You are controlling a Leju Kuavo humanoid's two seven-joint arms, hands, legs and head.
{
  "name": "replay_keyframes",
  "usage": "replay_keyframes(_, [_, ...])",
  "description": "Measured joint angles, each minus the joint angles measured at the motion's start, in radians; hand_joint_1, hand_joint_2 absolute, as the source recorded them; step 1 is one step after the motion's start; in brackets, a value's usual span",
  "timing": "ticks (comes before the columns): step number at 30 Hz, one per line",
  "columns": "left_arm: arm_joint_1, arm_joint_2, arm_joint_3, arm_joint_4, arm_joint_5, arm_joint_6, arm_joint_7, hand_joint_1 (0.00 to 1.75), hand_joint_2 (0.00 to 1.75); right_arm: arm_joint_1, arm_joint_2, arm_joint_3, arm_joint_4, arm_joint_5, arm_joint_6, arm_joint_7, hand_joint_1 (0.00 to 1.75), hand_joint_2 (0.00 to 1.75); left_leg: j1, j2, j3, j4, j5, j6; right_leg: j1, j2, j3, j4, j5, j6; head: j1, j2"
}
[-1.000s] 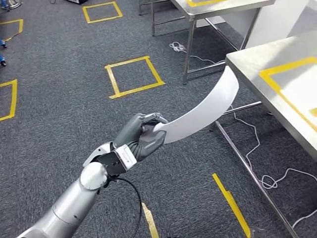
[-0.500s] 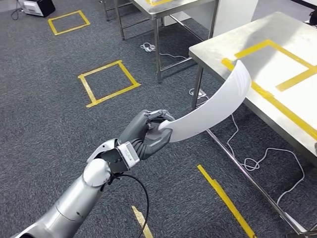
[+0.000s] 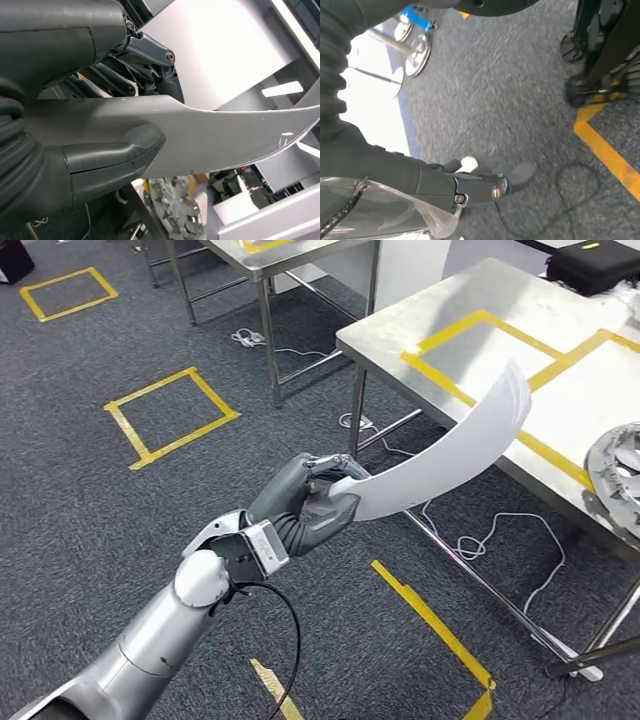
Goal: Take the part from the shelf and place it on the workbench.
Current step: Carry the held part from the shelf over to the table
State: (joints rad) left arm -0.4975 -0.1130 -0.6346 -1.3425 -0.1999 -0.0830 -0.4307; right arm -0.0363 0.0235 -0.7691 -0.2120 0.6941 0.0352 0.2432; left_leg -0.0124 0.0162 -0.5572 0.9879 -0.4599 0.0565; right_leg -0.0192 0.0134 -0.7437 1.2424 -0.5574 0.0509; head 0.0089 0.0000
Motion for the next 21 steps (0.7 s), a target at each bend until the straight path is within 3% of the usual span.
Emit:
replay_keyframes(1, [0.000,0.001,-0.001,0.003,-0.004,0.001,0.000,1.75,1.75,0.001,0.000,0.000,0.000,0.001,0.001,0.001,0.00,1.75,0.000,0.013,-0.001,0.001,0.000,0.000,-0.002,-0.005,-0.009,0.029,-0.006,0.004,0.000,0.000])
replay_keyframes(2, [-0.002,0.002,-0.001,0.005,-0.006,0.002,0.001,1.75,1.75,0.002,0.000,0.000,0.000,0.002,0.002,0.002,0.00,1.75,0.000,0.025,-0.002,0.001,-0.001,-0.001,-0.003,-0.010,0.003,0.018,0.006,0.008,0.000,0.000])
replay_keyframes(4, [-0.007,0.003,-0.002,0.008,-0.009,0.002,0.001,1.75,1.75,0.004,0.000,0.000,0.000,0.004,0.004,0.002,0.00,1.75,0.000,0.046,-0.002,0.005,-0.004,-0.006,-0.006,-0.035,0.075,-0.100,0.057,0.013,0.000,0.000])
replay_keyframes(6, [-0.015,0.004,-0.002,0.010,-0.010,0.003,0.001,1.75,1.75,0.001,0.001,0.000,0.000,0.004,0.007,0.002,0.00,1.75,-0.005,0.062,-0.004,0.014,-0.010,-0.017,-0.003,-0.064,0.141,-0.209,0.086,0.005,-0.001,0.000])
replay_keyframes(7, [-0.018,0.004,-0.003,0.010,-0.011,0.003,0.001,1.75,1.75,0.000,0.002,0.000,0.001,0.004,0.008,0.002,0.00,1.75,-0.008,0.069,-0.005,0.019,-0.012,-0.021,-0.001,-0.070,0.153,-0.231,0.087,-0.002,-0.002,0.000])
replay_keyframes(9, [-0.022,0.004,-0.004,0.011,-0.016,0.004,0.002,1.75,1.75,0.001,0.002,0.000,0.001,0.006,0.011,0.003,0.00,1.75,-0.010,0.083,-0.004,0.022,-0.015,-0.027,0.001,-0.053,0.153,-0.231,0.088,-0.017,-0.006,0.000])
replay_keyframes(10, [-0.025,0.004,-0.005,0.011,-0.019,0.005,0.002,1.75,1.75,0.003,0.003,0.000,0.001,0.008,0.013,0.004,0.00,1.75,-0.008,0.081,-0.005,0.027,-0.020,-0.032,0.001,-0.045,0.152,-0.231,0.090,-0.022,-0.006,0.000])
replay_keyframes(12, [-0.031,0.005,-0.005,0.011,-0.024,0.008,0.003,1.75,1.75,0.003,0.004,0.000,0.001,0.013,0.016,0.005,0.00,1.75,-0.001,0.047,-0.023,0.078,-0.058,-0.044,-0.003,-0.028,0.151,-0.233,0.093,-0.033,-0.007,0.000])
replay_keyframes(14, [-0.036,0.006,-0.005,0.015,-0.035,0.014,0.004,1.75,1.75,0.000,0.004,0.000,0.001,0.018,0.021,0.005,0.00,1.75,0.005,0.006,-0.073,0.202,-0.124,-0.052,-0.004,-0.009,0.150,-0.233,0.095,-0.040,-0.009,0.000])
replay_keyframes(16, [-0.038,0.007,-0.007,0.023,-0.048,0.022,0.007,1.75,1.75,-0.002,0.004,-0.001,0.001,0.024,0.030,0.007,0.00,1.75,0.008,-0.005,-0.118,0.306,-0.159,-0.054,-0.004,0.014,0.148,-0.232,0.097,-0.041,-0.008,0.000])
replay_keyframes(17, [-0.041,0.005,-0.008,0.027,-0.053,0.025,0.008,1.75,1.75,-0.002,0.004,-0.001,0.001,0.027,0.035,0.010,0.00,1.75,0.009,-0.007,-0.119,0.310,-0.148,-0.052,-0.004,0.025,0.148,-0.232,0.097,-0.041,-0.009,0.000])
replay_keyframes(18, [-0.046,0.003,-0.009,0.029,-0.057,0.029,0.010,1.75,1.75,-0.002,0.005,-0.001,0.001,0.029,0.041,0.014,0.00,1.75,0.009,-0.010,-0.103,0.274,-0.119,-0.049,-0.004,0.037,0.148,-0.231,0.098,-0.041,-0.008,0.000])
replay_keyframes(20, [-0.061,-0.004,-0.013,0.033,-0.064,0.036,0.011,1.75,1.75,-0.003,0.005,-0.001,0.002,0.032,0.051,0.020,0.00,1.75,0.010,-0.040,-0.044,0.142,-0.048,-0.040,-0.004,0.058,0.147,-0.230,0.100,-0.037,-0.008,0.000])
replay_keyframes(21, [-0.069,-0.007,-0.015,0.035,-0.065,0.038,0.012,1.75,1.75,-0.004,0.006,-0.001,0.002,0.033,0.054,0.021,0.00,1.75,0.011,-0.058,-0.020,0.085,-0.027,-0.037,-0.005,0.068,0.144,-0.229,0.103,-0.033,-0.008,0.000])
